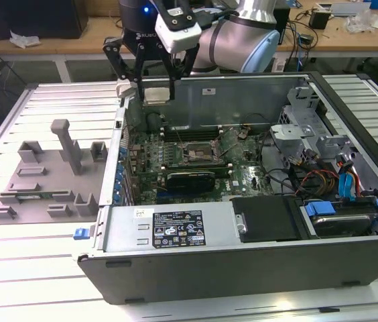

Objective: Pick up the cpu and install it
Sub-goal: 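Pick up the cpu and move it towards the insertion slot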

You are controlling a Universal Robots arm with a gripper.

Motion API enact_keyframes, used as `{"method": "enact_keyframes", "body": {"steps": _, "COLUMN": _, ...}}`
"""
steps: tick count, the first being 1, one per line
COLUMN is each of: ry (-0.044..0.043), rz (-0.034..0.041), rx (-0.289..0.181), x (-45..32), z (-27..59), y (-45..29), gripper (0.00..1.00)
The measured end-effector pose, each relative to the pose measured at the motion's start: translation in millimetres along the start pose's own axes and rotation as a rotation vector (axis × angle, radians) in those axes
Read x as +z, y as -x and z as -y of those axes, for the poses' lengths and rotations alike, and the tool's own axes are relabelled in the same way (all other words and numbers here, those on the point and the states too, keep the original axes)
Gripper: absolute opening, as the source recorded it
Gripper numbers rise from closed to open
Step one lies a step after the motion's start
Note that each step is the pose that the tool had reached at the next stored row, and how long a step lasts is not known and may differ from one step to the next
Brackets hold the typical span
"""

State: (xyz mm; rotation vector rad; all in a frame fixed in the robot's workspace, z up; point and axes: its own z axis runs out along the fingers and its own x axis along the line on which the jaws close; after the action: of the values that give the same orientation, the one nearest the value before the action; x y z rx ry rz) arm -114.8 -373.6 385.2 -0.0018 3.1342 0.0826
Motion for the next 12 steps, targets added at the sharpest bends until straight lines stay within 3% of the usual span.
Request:
{"method": "enact_keyframes", "body": {"steps": 6, "ry": -0.0003, "rz": -0.0004, "rx": 0.0, "x": 9.0, "z": 0.5, "y": 12.9, "gripper": 0.55}}
{"method": "enact_keyframes", "body": {"steps": 12, "ry": -0.0002, "rz": -0.0014, "rx": 0.0, "x": 17.9, "z": 1.0, "y": 32.3, "gripper": 0.55}}
